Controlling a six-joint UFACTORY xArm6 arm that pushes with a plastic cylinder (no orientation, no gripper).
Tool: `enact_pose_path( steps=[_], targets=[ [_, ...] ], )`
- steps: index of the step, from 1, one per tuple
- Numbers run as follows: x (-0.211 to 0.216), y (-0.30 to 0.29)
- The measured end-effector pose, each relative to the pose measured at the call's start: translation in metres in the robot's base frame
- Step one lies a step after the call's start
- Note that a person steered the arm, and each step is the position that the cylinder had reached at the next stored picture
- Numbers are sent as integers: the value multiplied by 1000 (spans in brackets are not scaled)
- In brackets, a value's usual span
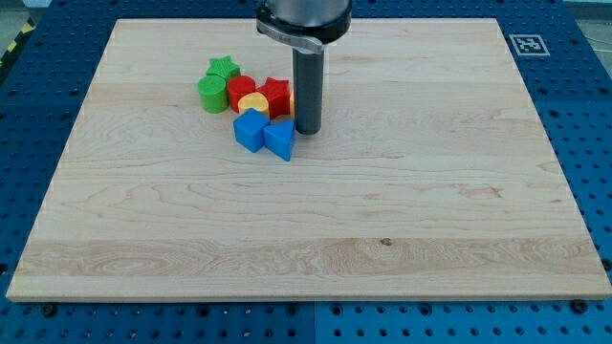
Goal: Slightly move the red star towards up
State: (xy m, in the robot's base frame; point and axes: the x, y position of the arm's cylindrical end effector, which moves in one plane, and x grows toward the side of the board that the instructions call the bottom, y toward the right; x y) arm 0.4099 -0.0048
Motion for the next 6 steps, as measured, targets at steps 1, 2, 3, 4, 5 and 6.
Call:
enact_pose_path(
  steps=[1,2,3,4,5,6],
  targets=[
    [-9,-3],
    [-1,-11],
    [-7,-28],
    [-31,-36],
    [-46,-37],
    [-55,-38]
  ],
)
